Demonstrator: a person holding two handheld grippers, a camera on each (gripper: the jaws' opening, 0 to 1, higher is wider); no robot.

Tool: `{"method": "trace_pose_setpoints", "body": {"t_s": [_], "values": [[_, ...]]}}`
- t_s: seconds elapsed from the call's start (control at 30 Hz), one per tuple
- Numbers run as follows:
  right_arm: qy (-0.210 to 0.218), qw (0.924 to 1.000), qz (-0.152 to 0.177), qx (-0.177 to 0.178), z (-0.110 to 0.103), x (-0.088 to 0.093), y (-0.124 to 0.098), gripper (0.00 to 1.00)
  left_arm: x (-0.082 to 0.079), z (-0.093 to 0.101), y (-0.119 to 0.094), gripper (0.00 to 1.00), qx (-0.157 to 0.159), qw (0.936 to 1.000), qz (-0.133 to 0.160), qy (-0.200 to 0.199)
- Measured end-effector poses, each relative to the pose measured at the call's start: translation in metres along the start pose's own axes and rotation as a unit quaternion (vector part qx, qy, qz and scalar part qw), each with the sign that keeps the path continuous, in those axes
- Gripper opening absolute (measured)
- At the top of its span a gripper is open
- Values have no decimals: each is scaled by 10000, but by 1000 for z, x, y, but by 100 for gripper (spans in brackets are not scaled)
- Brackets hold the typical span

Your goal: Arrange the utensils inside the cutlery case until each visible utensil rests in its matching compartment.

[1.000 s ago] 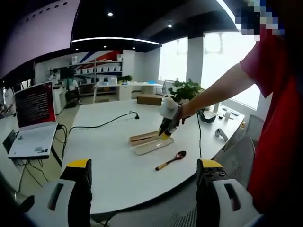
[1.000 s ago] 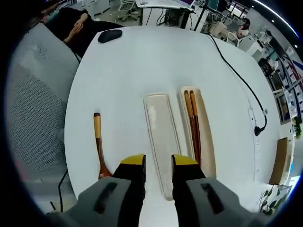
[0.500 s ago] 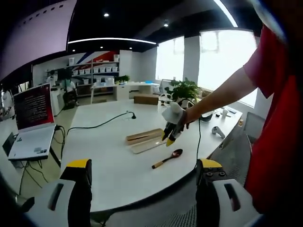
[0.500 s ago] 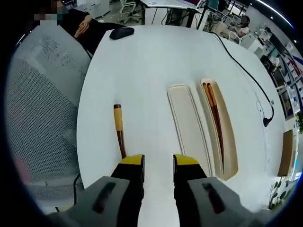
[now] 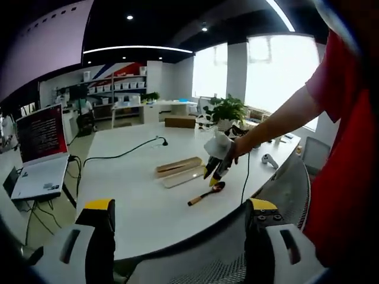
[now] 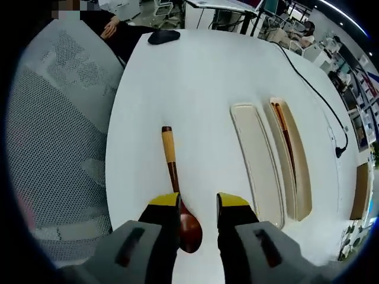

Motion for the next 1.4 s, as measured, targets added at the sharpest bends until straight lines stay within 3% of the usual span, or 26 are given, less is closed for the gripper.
{"method": "trace_pose_setpoints", "body": {"t_s": [0.53, 0.63, 0.87, 1.13, 1.4], "values": [[-211, 9993, -160, -252, -18, 2, 21, 18, 8, -7, -12, 92, -93, 9999, -142, 19], [-328, 9988, -263, -256, -17, 5, 24, 13, 9, -8, -13, 92, -136, 9998, -137, 7], [-253, 9988, -295, -282, -16, 8, 29, 14, 11, -9, -13, 91, -206, 9997, -156, -7], [-227, 9986, -338, -350, -20, 8, 34, 2, 9, -11, -10, 91, -246, 9996, -156, -12], [-340, 9974, -487, -413, -20, 6, 35, 1, 10, -12, -6, 91, -243, 9996, -157, -27]]}}
Point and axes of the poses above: the point that each gripper's makers call its tool centre point, and the gripper's own axes: y roughly forward along the fingers, z roughly to its right, x roughly out of its underside, the point moved 5 cm from there along -y, roughly backward along the fingers, and after that the axes turned 8 degrees about z, right-handed, at the moved point
